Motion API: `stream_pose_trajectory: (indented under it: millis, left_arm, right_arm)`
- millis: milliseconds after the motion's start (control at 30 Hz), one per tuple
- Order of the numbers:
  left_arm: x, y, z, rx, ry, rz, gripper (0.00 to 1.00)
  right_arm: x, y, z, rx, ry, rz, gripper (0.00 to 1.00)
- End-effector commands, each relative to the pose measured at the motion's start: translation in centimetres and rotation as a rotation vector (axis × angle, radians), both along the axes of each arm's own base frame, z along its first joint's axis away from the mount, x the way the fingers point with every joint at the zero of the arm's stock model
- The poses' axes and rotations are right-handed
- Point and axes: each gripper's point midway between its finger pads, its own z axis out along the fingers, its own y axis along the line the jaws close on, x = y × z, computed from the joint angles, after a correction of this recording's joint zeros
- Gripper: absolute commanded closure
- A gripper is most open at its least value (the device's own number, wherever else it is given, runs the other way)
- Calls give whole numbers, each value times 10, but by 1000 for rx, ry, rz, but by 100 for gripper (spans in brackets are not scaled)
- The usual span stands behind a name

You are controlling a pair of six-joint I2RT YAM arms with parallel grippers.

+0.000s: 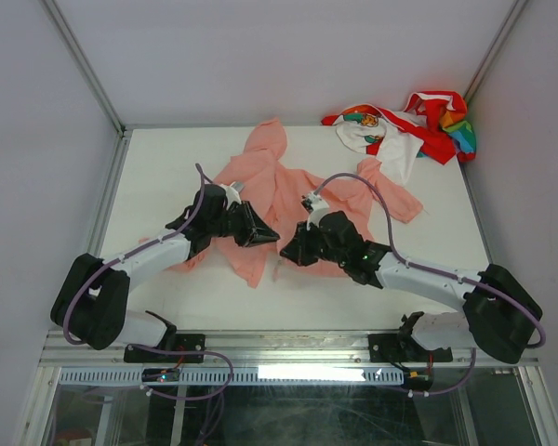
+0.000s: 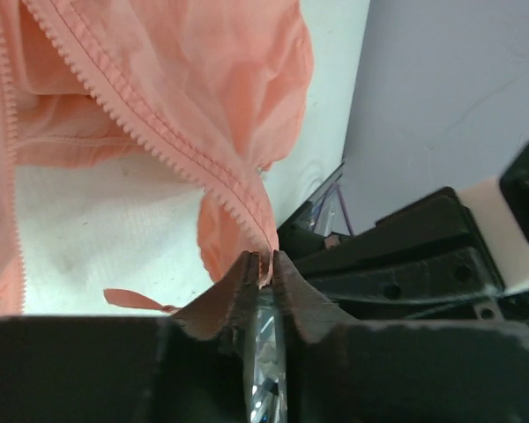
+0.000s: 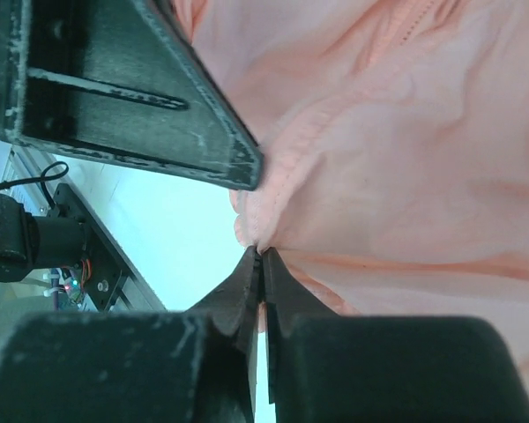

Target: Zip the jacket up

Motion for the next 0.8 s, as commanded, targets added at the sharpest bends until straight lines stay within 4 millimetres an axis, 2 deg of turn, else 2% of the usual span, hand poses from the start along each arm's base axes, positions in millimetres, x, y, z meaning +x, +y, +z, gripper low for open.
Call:
stream_pose_trajectory:
  millis: [0,33,167,300,467,700,767]
  left_arm:
    - [5,-15,41,-108,-146,-60,97]
    - [5,-15,45,-115,-163,-65,100]
    - [6,-13,58,-121,-236,-66,100]
    - [3,-11,62,-124,-255,-68,100]
    - [0,-10,69,-132,-268,-69,100]
    - [-2,-9,71,-135,-265,-70,100]
    - [-3,-9,71,-137,-264,-71,100]
  right_arm:
    - [7,5,35,139,-53,17,95]
    - [8,4,37,148,-56,23,92]
    - [12,-2,40,146,-77,28,77]
    - [19,-9,39,138,-94,35,64]
    - [22,-11,35,124,-105,60,56]
    - [17,-2,36,145,-133,141,41]
    - [18,0,33,142,-130,147,40]
